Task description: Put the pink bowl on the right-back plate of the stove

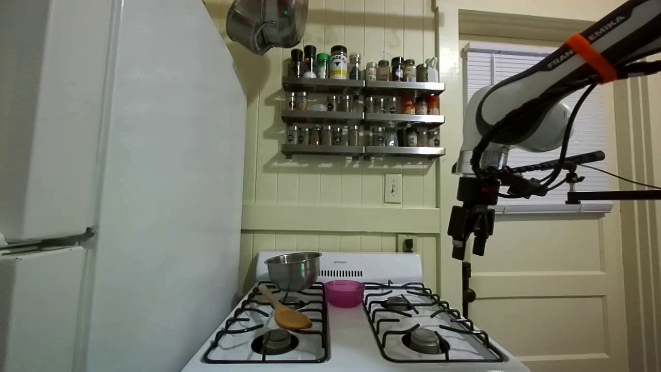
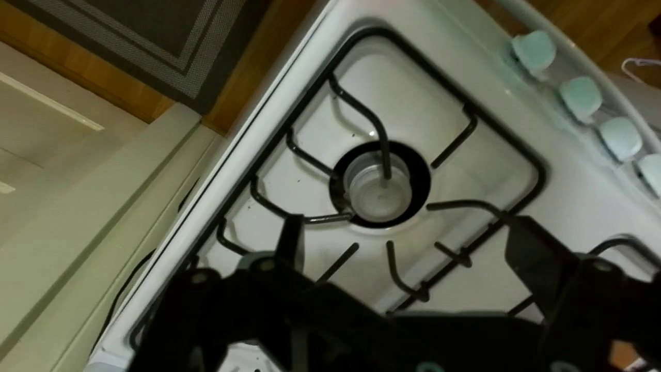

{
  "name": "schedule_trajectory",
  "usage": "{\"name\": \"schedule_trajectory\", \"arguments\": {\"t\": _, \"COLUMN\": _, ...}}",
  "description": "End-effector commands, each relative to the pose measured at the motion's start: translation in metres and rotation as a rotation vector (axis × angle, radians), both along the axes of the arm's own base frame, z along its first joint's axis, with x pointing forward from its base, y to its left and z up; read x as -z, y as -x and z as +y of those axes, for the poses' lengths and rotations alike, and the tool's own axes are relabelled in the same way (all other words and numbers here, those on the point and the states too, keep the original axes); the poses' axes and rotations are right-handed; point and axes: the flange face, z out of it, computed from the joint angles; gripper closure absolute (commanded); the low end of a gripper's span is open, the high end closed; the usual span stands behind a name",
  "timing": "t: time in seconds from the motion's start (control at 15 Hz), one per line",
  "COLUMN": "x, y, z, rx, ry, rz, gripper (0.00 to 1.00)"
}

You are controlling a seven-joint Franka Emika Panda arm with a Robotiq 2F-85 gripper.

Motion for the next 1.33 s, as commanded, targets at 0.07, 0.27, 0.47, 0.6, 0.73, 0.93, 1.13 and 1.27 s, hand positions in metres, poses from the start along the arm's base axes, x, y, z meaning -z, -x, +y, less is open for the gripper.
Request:
{"name": "schedule_trajectory", "arguments": {"t": 0.07, "x": 0.016, "y": -0.062, "z": -0.033, "rx": 0.118, "ry": -0.026, "rz": -0.066, "gripper": 0.00}}
{"name": "schedule_trajectory", "arguments": {"t": 0.27, "x": 0.022, "y": -0.100, "z": -0.044, "rx": 0.182, "ry": -0.059, "rz": -0.120, "gripper": 0.00}}
{"name": "schedule_trajectory", "arguments": {"t": 0.47, "x": 0.017, "y": -0.097, "z": -0.044, "rx": 0.174, "ry": -0.048, "rz": -0.148, "gripper": 0.00}}
{"name": "schedule_trajectory", "arguments": {"t": 0.6, "x": 0.020, "y": -0.116, "z": -0.043, "rx": 0.191, "ry": -0.056, "rz": -0.157, "gripper": 0.00}}
{"name": "schedule_trajectory", "arguments": {"t": 0.73, "x": 0.022, "y": -0.123, "z": -0.043, "rx": 0.195, "ry": -0.056, "rz": -0.153, "gripper": 0.00}}
{"name": "schedule_trajectory", "arguments": {"t": 0.93, "x": 0.021, "y": -0.124, "z": -0.043, "rx": 0.199, "ry": -0.057, "rz": -0.155, "gripper": 0.00}}
{"name": "schedule_trajectory", "arguments": {"t": 1.13, "x": 0.024, "y": -0.130, "z": -0.043, "rx": 0.210, "ry": -0.066, "rz": -0.157, "gripper": 0.00}}
{"name": "schedule_trajectory", "arguments": {"t": 1.27, "x": 0.028, "y": -0.145, "z": -0.043, "rx": 0.221, "ry": -0.081, "rz": -0.151, "gripper": 0.00}}
